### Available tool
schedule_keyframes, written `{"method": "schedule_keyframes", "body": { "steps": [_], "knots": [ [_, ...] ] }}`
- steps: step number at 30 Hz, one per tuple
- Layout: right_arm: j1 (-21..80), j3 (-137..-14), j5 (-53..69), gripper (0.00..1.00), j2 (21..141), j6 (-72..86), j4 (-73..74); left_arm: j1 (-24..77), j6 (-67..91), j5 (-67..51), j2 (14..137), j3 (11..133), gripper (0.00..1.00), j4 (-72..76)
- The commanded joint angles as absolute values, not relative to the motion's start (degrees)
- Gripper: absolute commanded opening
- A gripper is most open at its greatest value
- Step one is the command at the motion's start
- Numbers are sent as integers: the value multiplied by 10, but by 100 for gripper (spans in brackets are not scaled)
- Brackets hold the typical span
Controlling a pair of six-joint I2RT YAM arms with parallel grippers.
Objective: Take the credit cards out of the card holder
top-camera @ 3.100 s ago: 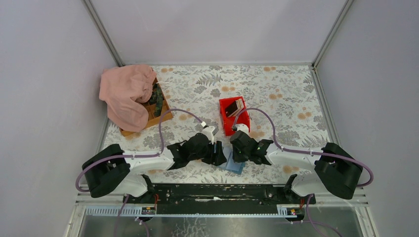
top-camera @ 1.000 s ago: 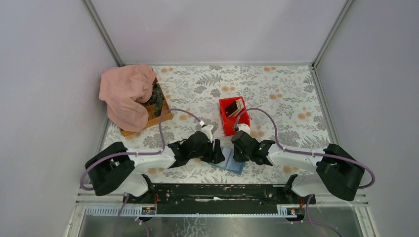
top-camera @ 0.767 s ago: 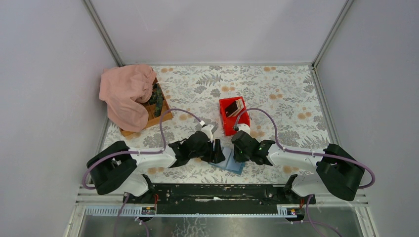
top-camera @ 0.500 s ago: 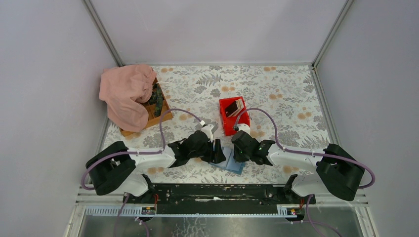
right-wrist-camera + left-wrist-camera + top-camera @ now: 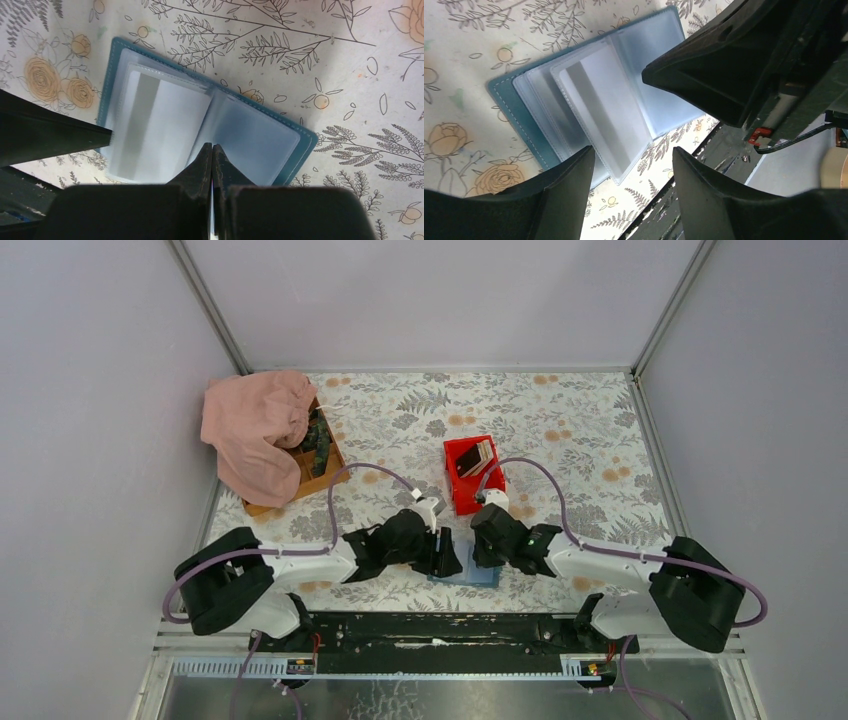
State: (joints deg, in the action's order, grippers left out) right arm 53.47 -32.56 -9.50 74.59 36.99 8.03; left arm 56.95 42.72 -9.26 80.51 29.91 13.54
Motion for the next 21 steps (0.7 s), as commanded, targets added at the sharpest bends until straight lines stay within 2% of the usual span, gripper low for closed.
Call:
{"method": "schedule_keyframes", "body": {
  "steps": [1,14,21],
  "knots": [
    [529,-317,-120,0,706,375,82,584,432,-97,818,324,65,168],
    [528,-301,-154,1,639,383,108,598,427,-91,841,373,65,156],
    [525,-295,-231,2,538,410,181,605,424,-98,880,412,65,160]
  ]
}}
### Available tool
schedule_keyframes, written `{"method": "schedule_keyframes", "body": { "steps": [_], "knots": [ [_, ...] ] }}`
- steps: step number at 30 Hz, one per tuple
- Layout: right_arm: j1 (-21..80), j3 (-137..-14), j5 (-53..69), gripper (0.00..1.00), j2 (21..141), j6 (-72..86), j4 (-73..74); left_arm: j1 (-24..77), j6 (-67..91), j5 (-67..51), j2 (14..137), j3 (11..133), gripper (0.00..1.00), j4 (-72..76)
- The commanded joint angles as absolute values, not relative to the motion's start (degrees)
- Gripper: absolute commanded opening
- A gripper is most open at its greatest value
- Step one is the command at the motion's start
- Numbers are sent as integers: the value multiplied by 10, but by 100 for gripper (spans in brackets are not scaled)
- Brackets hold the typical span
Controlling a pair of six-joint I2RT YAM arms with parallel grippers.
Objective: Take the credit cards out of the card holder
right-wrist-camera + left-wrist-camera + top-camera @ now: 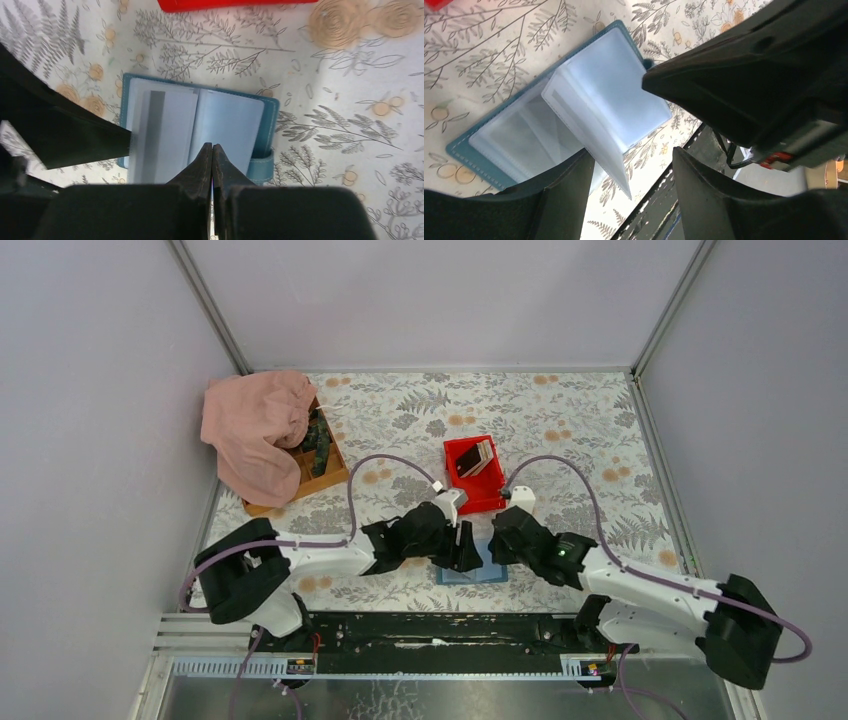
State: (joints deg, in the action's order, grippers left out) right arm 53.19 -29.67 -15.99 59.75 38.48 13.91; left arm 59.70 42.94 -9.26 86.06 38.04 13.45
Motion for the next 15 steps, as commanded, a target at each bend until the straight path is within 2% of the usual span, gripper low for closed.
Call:
{"method": "schedule_keyframes", "body": {
  "steps": [1,8,15],
  "knots": [
    [524,-291,-240,2,518,414,190,607,424,-99,887,418,65,160],
    [523,-285,-289,6,407,424,253,628,425,-99,922,453,65,167],
    [523,-285,-277,8,418,420,253,630,423,-78,879,433,66,169]
  ]
}}
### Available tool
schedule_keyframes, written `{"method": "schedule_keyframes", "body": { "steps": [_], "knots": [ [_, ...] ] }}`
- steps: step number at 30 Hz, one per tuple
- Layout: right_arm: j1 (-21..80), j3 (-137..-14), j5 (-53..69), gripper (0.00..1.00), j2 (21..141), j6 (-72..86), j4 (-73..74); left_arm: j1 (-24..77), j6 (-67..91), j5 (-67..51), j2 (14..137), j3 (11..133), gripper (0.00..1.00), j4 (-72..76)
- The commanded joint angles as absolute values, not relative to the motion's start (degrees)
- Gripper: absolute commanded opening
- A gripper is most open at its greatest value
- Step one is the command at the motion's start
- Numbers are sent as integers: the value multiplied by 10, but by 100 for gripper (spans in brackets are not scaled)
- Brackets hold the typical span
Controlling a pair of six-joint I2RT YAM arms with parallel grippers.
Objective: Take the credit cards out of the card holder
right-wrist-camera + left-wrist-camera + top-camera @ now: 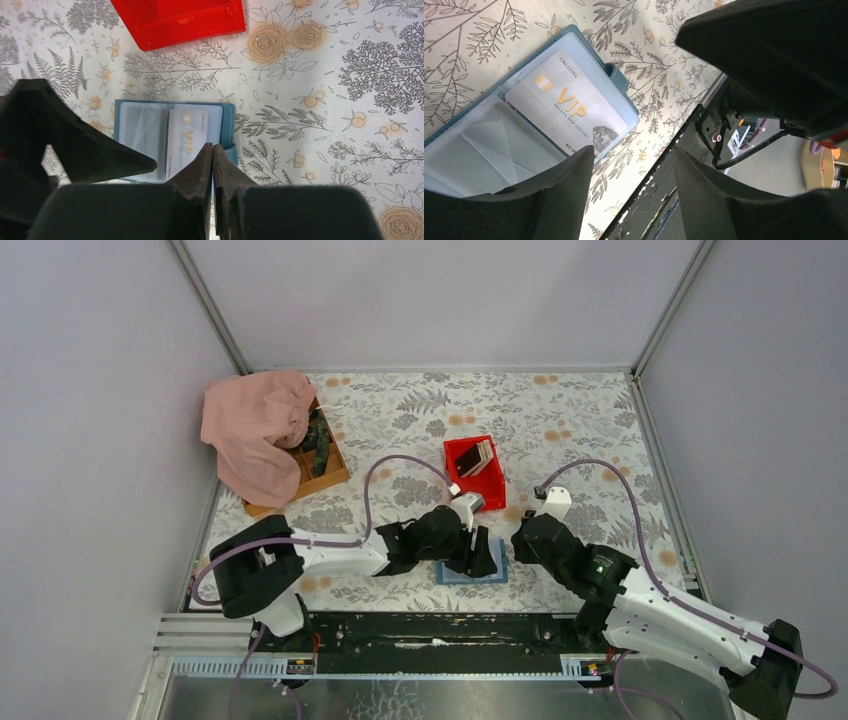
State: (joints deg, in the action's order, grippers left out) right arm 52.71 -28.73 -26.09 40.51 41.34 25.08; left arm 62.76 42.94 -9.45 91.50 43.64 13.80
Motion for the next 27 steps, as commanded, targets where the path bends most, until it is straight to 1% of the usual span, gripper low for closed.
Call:
{"method": "schedule_keyframes", "body": {
  "steps": [1,4,7,8,12,15,27],
  "knots": [
    [523,-282,-275,8,422,418,244,630,420,-67,868,426,66,166],
    [522,-276,-244,7,441,408,210,623,418,-50,840,396,66,172],
    [523,-271,-220,1,486,402,175,608,432,-55,831,354,65,207],
    [523,-270,-213,0,503,400,162,605,434,-55,833,345,64,217],
    [522,-269,-186,0,562,394,118,600,446,-59,855,323,58,254],
    [523,-268,-176,0,599,393,96,599,452,-66,877,319,56,279],
    [505,-247,-135,0,674,410,73,581,464,-76,907,308,54,321]
  ]
}}
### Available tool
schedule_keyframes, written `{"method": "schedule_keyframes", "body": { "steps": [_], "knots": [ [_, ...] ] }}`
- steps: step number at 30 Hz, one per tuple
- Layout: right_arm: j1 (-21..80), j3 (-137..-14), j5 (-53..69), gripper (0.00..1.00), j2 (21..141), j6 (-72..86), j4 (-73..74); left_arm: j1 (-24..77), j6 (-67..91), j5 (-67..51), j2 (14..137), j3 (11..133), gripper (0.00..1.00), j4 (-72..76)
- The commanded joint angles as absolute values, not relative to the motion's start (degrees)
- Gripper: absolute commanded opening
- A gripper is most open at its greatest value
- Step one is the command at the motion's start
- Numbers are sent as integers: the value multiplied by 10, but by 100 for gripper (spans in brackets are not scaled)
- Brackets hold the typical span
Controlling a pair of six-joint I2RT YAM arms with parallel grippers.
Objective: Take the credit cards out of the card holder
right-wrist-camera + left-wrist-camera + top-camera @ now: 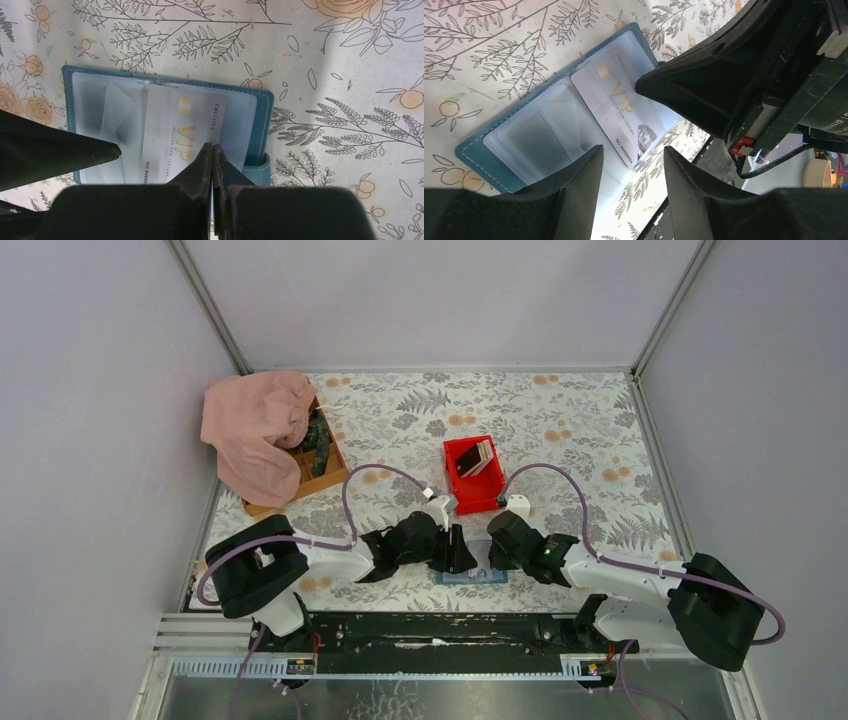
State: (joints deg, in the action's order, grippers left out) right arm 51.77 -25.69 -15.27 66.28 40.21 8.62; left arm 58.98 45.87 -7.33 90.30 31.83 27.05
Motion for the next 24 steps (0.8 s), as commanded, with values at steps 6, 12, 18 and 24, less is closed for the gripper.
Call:
{"method": "schedule_keyframes", "body": {
  "steps": [6,12,18,24],
  "knots": [
    [491,-229,-121,0,663,412,64,576,469,-87,917,302,55,340],
    [487,-224,-112,0,659,411,59,576,483,-103,946,306,54,373],
    [484,-213,-97,0,654,412,46,576,500,-116,970,300,49,411],
    [481,-207,-97,0,644,412,47,576,528,-135,981,291,43,462]
  ]
}}
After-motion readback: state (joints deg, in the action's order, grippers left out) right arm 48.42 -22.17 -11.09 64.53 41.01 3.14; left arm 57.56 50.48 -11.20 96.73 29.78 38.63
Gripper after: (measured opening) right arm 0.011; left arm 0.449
